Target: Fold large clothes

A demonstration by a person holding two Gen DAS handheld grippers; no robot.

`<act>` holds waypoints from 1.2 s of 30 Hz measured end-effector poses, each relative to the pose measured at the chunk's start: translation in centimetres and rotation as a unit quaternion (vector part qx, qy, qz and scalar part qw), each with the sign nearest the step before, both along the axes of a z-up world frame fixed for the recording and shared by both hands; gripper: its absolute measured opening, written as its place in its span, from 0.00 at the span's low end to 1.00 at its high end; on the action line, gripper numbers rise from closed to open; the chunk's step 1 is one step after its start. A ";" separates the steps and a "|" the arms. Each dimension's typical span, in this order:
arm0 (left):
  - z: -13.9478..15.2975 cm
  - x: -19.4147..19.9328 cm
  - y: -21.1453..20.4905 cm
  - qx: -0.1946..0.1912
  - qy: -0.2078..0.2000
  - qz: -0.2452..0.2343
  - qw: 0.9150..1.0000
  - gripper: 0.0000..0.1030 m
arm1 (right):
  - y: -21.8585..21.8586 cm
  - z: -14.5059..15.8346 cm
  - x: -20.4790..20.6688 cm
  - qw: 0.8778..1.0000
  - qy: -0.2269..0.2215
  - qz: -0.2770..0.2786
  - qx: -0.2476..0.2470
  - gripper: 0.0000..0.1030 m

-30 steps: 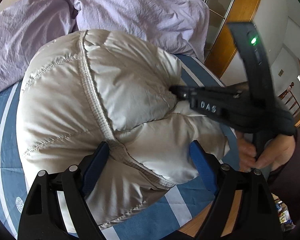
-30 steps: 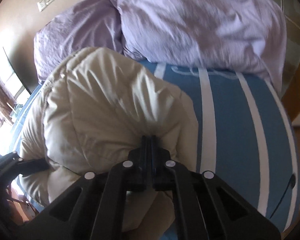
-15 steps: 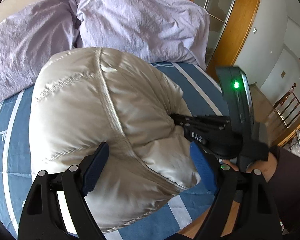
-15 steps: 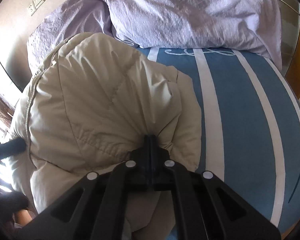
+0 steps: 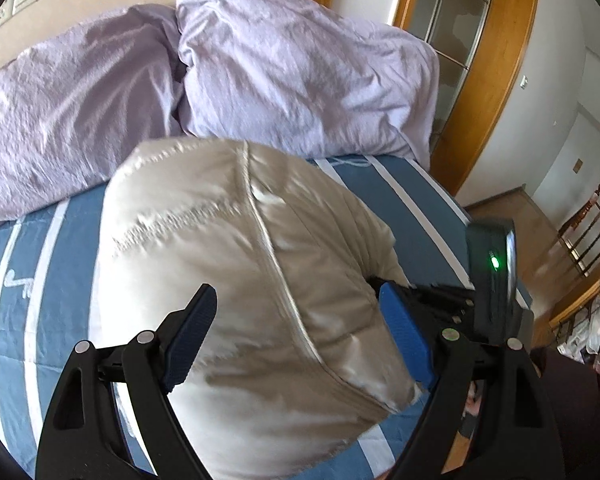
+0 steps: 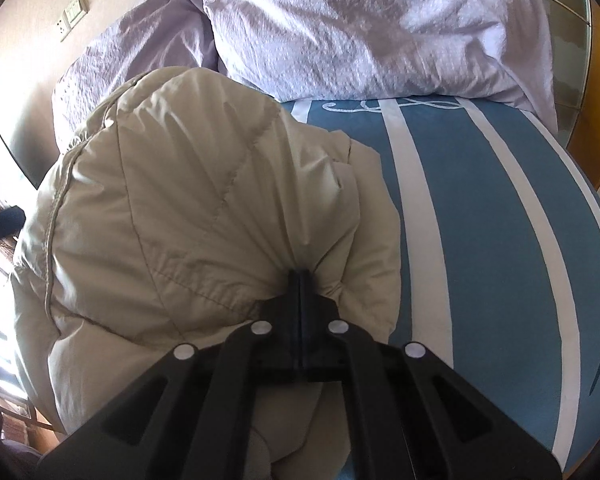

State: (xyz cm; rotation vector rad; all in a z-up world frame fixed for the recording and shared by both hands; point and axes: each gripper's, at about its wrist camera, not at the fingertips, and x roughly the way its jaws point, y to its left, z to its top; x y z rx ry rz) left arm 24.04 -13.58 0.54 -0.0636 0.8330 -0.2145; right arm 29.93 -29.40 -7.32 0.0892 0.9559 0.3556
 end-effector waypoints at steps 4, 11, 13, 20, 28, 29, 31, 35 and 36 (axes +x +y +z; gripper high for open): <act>0.5 1.1 0.7 0.007 -0.008 0.012 1.000 0.82 | 0.0 0.0 0.0 1.000 -0.002 0.000 -0.002 0.01; 0.6 3.3 1.6 0.025 -0.013 0.030 0.999 0.82 | 0.0 -0.1 0.0 1.000 -0.003 -0.003 -0.001 0.01; 0.5 4.0 2.0 0.031 -0.014 0.039 0.999 0.82 | 0.0 -0.1 0.0 1.000 -0.004 -0.004 -0.001 0.01; 0.2 6.4 3.6 0.046 -0.010 0.069 0.997 0.82 | 0.0 0.0 0.1 1.000 -0.005 -0.004 -0.003 0.01; -1.9 7.5 3.7 0.074 -0.008 0.081 0.994 0.85 | -0.1 0.0 0.2 1.000 -0.006 -0.011 -0.002 0.01; -2.0 7.6 3.6 0.076 -0.008 0.081 0.994 0.86 | 0.0 0.0 0.1 1.000 -0.006 -0.011 -0.002 0.01; -2.3 7.7 3.6 0.082 -0.010 0.082 0.993 0.87 | 0.0 0.0 0.1 1.000 -0.007 -0.013 -0.003 0.01; -3.1 8.1 3.9 0.085 -0.006 0.087 0.993 0.89 | 0.0 -0.1 0.1 1.000 -0.008 -0.017 0.000 0.01; -3.2 8.2 3.9 0.087 -0.006 0.088 0.992 0.90 | 0.0 -0.1 0.1 1.000 -0.009 -0.018 0.000 0.01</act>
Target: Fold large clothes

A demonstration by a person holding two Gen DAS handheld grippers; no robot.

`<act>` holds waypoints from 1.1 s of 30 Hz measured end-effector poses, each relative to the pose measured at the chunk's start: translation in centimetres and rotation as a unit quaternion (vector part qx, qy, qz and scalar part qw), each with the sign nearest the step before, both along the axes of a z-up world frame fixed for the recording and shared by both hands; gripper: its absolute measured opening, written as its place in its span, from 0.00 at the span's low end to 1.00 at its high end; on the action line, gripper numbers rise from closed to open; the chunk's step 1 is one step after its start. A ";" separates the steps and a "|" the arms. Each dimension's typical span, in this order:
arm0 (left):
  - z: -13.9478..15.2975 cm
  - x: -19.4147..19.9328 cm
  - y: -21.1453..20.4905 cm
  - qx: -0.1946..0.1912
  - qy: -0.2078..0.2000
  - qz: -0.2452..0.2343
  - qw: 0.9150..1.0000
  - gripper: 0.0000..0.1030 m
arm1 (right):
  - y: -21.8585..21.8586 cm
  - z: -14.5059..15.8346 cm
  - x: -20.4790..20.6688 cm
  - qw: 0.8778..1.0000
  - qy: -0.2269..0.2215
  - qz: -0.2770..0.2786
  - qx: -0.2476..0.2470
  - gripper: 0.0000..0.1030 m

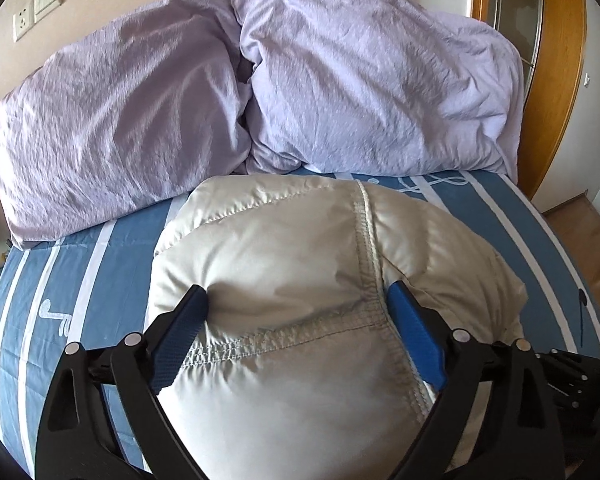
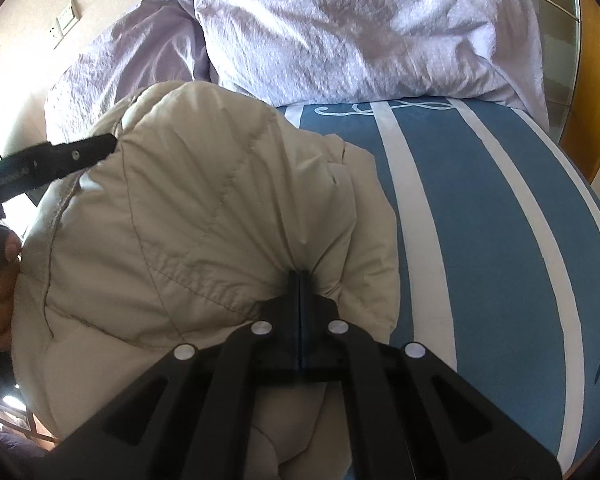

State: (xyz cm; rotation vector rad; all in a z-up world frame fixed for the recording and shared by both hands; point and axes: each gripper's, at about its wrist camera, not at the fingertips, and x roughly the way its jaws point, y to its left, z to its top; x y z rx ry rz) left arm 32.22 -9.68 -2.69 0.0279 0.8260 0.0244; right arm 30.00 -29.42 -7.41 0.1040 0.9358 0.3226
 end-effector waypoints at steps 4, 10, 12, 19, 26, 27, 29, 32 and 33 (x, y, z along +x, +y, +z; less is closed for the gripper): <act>-0.7 0.2 -0.1 0.011 -0.001 0.004 1.000 0.92 | -0.1 -0.1 0.0 1.000 -0.002 -0.004 0.004 0.01; -1.9 0.6 0.2 0.014 -0.002 0.004 1.000 0.94 | 0.0 -0.1 -0.1 1.000 -0.006 -0.013 0.005 0.01; -2.3 0.7 0.2 0.015 -0.003 0.004 1.000 0.95 | 0.0 -0.1 -0.2 1.000 -0.007 -0.018 0.005 0.01; -3.5 1.2 0.2 0.018 -0.006 0.006 1.000 0.97 | -0.1 0.1 -0.3 0.999 -0.010 -0.029 0.009 0.02; -4.0 1.7 0.1 0.024 -0.003 0.009 1.000 0.97 | -1.1 2.2 -0.2 0.999 0.003 -0.034 0.021 0.27; -4.0 1.7 0.1 0.024 -0.003 0.009 1.000 0.97 | -1.5 3.0 -0.2 0.999 0.000 -0.045 0.015 0.49; -4.0 1.7 0.0 0.025 -0.003 0.010 1.000 0.97 | -2.1 4.2 -0.3 0.998 -0.014 -0.053 0.018 0.52; -3.9 1.8 0.0 0.027 -0.004 0.011 1.000 0.97 | -2.3 5.9 0.4 0.998 -0.025 -0.050 0.030 0.49; -3.9 1.8 -0.1 0.027 -0.004 0.011 1.000 0.97 | -2.2 6.1 0.6 0.998 -0.027 -0.047 0.031 0.47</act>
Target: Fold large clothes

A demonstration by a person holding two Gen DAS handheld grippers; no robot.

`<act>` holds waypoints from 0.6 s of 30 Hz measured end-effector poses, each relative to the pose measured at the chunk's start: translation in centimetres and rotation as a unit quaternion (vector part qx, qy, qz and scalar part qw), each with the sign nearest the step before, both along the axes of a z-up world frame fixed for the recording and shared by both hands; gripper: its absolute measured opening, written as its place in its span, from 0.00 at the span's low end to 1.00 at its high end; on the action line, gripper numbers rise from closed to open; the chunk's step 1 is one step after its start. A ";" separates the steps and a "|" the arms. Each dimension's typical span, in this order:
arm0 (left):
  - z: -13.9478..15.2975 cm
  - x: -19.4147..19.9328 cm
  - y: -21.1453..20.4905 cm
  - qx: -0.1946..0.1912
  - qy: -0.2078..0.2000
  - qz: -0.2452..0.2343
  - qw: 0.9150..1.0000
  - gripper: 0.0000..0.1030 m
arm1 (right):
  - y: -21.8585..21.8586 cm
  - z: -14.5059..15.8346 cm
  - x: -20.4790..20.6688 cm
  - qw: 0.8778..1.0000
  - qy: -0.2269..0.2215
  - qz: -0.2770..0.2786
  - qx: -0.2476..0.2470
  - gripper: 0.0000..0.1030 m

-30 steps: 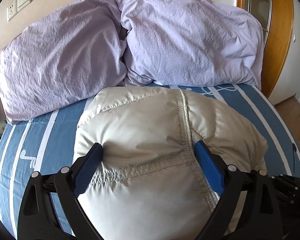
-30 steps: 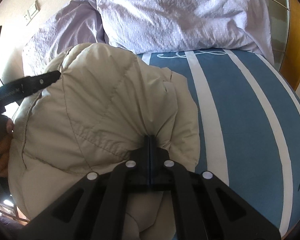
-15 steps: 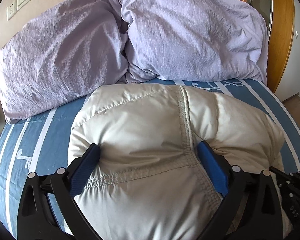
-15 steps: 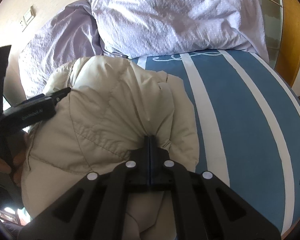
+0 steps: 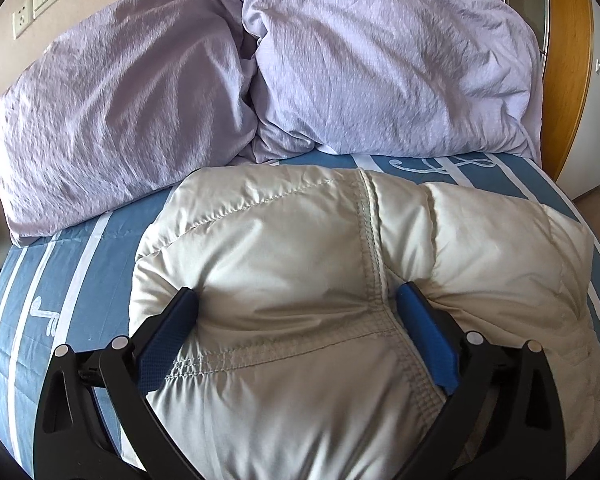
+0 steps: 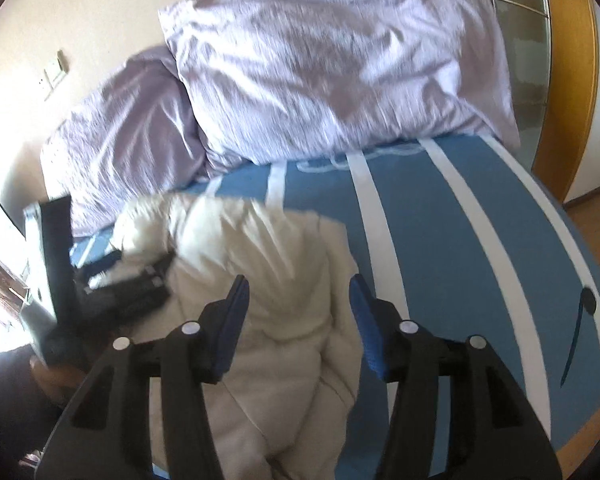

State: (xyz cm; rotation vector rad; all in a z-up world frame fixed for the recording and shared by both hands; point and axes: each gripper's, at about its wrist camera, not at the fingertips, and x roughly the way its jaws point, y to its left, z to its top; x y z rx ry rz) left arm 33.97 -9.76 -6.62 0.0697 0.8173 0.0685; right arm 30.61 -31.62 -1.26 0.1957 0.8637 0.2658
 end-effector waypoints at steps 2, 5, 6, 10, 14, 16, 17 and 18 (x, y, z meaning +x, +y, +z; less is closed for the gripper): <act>0.0 0.0 0.0 0.000 0.000 0.000 1.000 0.97 | 0.7 0.7 0.8 1.000 -0.006 0.006 0.000 0.43; 0.0 0.0 -0.1 0.001 -0.001 0.000 1.000 0.97 | 2.4 1.0 2.1 1.000 -0.014 0.021 -0.011 0.35; 0.0 -0.1 0.0 0.001 -0.001 0.000 1.000 0.97 | 2.9 1.1 2.3 0.999 -0.016 0.024 -0.013 0.33; 0.0 -0.1 0.0 0.001 -0.002 0.001 1.000 0.97 | 4.7 1.2 3.8 0.999 -0.021 0.031 -0.022 0.31; 0.1 -0.2 0.1 -0.001 -0.004 0.001 1.000 0.97 | 5.4 -0.3 4.9 0.999 -0.011 0.023 -0.046 0.29; 0.1 -0.3 0.1 -0.002 -0.004 0.001 1.000 0.97 | 5.4 -1.3 5.1 0.999 -0.004 0.018 -0.051 0.28; 0.1 -0.3 0.0 -0.003 -0.005 0.001 1.000 0.97 | 5.3 -1.6 5.1 0.999 -0.003 0.016 -0.052 0.28; 0.1 -0.3 0.0 -0.003 -0.005 0.001 1.000 0.97 | 5.3 -2.0 5.1 0.998 -0.001 0.015 -0.054 0.28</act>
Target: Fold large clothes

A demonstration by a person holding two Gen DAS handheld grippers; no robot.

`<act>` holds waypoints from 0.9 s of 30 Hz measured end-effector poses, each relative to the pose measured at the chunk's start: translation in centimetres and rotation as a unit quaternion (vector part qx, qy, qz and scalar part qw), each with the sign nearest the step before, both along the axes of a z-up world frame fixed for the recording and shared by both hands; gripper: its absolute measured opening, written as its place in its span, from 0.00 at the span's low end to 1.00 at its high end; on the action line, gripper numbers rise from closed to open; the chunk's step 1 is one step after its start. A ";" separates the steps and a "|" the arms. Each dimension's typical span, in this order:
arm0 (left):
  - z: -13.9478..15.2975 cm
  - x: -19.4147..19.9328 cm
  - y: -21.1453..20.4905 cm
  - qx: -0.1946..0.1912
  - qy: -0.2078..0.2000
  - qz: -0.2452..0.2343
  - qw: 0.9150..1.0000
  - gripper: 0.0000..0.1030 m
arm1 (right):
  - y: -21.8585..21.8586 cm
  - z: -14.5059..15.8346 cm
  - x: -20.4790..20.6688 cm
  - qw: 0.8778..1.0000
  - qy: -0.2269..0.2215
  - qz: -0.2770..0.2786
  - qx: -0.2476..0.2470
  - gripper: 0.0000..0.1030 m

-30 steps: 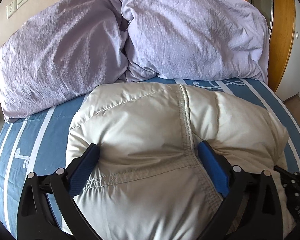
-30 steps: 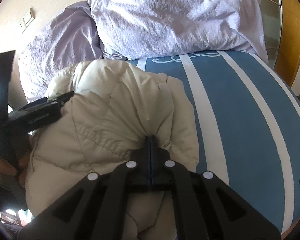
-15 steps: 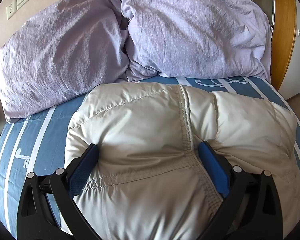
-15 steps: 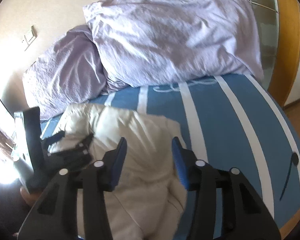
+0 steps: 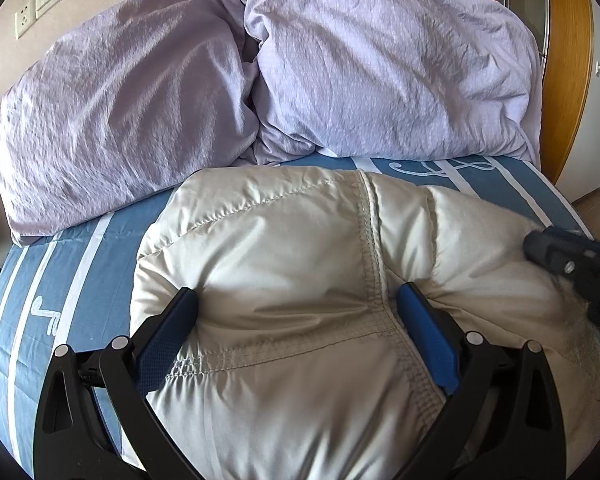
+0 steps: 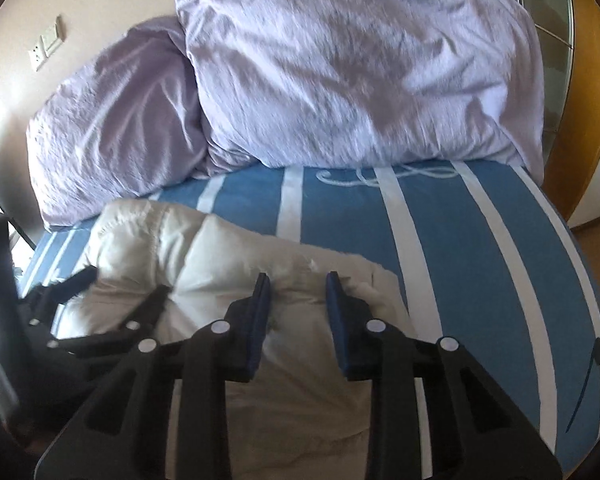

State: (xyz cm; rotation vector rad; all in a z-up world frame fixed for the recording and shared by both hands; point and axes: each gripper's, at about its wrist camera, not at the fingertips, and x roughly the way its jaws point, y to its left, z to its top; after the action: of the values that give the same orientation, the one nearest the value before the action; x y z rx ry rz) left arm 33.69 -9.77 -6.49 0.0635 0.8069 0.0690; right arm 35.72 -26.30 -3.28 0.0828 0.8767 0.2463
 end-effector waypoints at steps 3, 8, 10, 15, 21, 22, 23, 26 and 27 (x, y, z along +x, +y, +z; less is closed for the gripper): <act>0.0 0.0 0.0 -0.001 0.000 0.000 1.000 0.97 | 0.1 -0.7 -0.1 1.000 -0.003 -0.003 -0.007 0.28; 0.0 0.0 -0.1 0.000 0.000 0.001 1.000 0.97 | 0.2 -1.6 -0.1 1.000 -0.005 -0.005 -0.008 0.28; 0.0 0.0 -0.1 0.000 0.000 0.001 1.000 0.97 | 0.1 -1.9 -0.1 1.000 -0.006 -0.006 -0.005 0.28; 0.0 0.0 -0.2 0.003 -0.001 0.000 1.000 0.97 | 0.0 -2.7 -0.1 1.000 -0.011 -0.007 -0.003 0.28; -0.1 0.1 -0.3 0.006 -0.003 -0.001 1.000 0.97 | -0.3 -3.3 -0.1 1.000 -0.013 -0.007 0.005 0.28; -0.1 0.1 -0.3 0.006 -0.003 -0.001 1.000 0.97 | -0.3 -3.3 0.0 1.000 -0.013 -0.008 0.006 0.28; -0.2 0.1 -0.3 0.006 -0.003 -0.002 1.000 0.97 | -0.4 -3.4 0.0 1.000 -0.013 -0.008 0.009 0.28; -0.2 0.1 -0.3 0.006 -0.005 -0.003 1.000 0.97 | -0.5 -3.6 0.1 1.000 -0.014 -0.009 0.014 0.28; -0.2 0.2 -0.3 0.006 -0.005 -0.003 1.000 0.97 | -0.5 -3.7 0.1 1.000 -0.015 -0.009 0.016 0.28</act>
State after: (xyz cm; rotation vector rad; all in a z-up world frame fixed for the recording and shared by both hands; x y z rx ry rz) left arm 33.86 -10.04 -6.72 0.0768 0.7957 0.0684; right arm 35.80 -26.83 -6.98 0.1161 0.8421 0.2438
